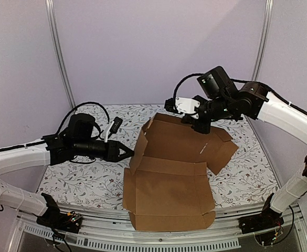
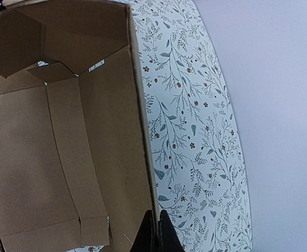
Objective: Fold the paper box
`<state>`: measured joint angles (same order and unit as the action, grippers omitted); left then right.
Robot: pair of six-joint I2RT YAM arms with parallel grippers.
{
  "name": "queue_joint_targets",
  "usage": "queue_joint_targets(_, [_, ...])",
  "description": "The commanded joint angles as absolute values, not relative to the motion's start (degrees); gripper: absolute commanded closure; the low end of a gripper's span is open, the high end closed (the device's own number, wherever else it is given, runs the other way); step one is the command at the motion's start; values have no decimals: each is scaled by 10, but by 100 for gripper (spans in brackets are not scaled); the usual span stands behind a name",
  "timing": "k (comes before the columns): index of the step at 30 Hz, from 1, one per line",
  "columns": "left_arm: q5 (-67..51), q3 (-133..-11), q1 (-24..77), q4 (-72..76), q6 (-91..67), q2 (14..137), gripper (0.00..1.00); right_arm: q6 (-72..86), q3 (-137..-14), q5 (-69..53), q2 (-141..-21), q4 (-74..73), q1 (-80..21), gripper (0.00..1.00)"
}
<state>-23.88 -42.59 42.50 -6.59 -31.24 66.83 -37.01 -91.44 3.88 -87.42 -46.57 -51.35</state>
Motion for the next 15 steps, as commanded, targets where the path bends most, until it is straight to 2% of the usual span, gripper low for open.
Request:
queue_joint_targets(1, [-215, -411, 444, -35, -291, 684, 67, -349, -926, 22, -883, -446, -516, 100])
queue_joint_targets(6, [-191, -393, 448, -10, -272, 681, 63, -341, -909, 19, -885, -447, -516, 100])
queue_joint_targets(15, [-165, -364, 448, 39, -254, 689, 62, -340, -885, 30, -901, -448, -528, 100])
